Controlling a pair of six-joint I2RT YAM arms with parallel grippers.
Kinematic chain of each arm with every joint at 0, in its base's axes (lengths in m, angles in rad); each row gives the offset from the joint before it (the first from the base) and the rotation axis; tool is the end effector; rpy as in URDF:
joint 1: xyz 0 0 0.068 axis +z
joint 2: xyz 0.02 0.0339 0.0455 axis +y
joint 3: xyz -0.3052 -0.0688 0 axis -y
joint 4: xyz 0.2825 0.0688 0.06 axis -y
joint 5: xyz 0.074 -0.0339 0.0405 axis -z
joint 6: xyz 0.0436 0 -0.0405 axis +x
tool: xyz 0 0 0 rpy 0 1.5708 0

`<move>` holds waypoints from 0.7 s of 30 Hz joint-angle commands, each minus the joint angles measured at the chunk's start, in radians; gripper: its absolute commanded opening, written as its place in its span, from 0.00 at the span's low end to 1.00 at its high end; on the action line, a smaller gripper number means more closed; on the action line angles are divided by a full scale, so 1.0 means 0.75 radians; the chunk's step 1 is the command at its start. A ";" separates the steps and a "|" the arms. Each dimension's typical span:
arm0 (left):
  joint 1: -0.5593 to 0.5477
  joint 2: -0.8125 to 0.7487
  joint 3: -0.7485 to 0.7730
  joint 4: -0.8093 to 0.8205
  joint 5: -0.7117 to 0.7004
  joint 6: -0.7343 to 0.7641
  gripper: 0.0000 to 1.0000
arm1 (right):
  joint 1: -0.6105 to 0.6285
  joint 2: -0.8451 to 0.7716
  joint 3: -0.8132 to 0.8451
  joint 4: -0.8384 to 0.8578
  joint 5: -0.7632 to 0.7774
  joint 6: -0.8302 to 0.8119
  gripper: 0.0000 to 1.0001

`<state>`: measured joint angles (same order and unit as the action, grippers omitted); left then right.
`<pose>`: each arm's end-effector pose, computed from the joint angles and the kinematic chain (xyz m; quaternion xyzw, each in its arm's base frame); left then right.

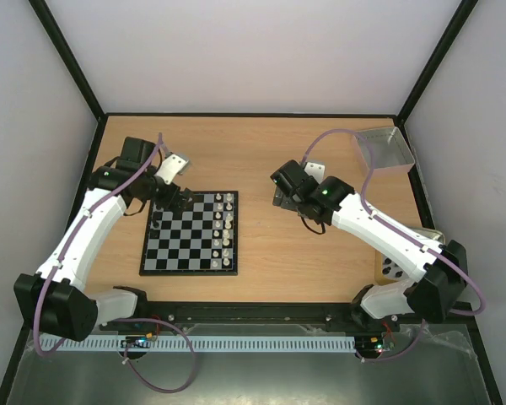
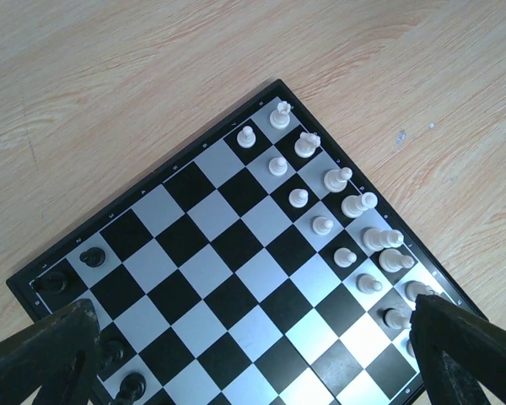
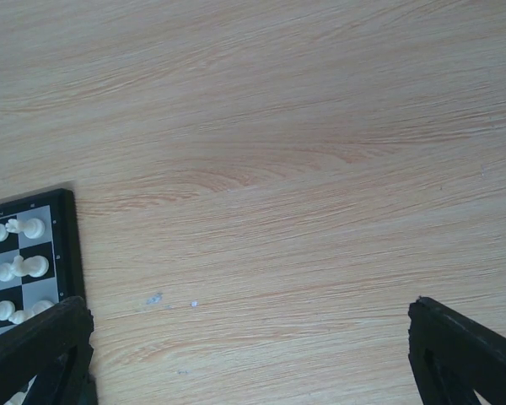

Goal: Set up the chess pieces on the board
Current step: Move the storage box to the center of the board.

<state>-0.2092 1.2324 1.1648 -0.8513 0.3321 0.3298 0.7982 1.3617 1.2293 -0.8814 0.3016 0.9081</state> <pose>0.2656 -0.0709 0.3506 0.2998 0.8865 -0.1373 0.3247 0.2227 0.2099 0.3361 0.0934 0.9469 0.1098 0.2875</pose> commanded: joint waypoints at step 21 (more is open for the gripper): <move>0.046 0.063 -0.021 0.003 0.024 -0.006 0.99 | -0.282 0.012 0.123 -0.150 0.062 -0.042 0.99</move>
<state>-0.1997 1.2488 1.1503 -0.8471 0.3405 0.3294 0.7002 1.3754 1.2560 -0.9234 0.3195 0.9039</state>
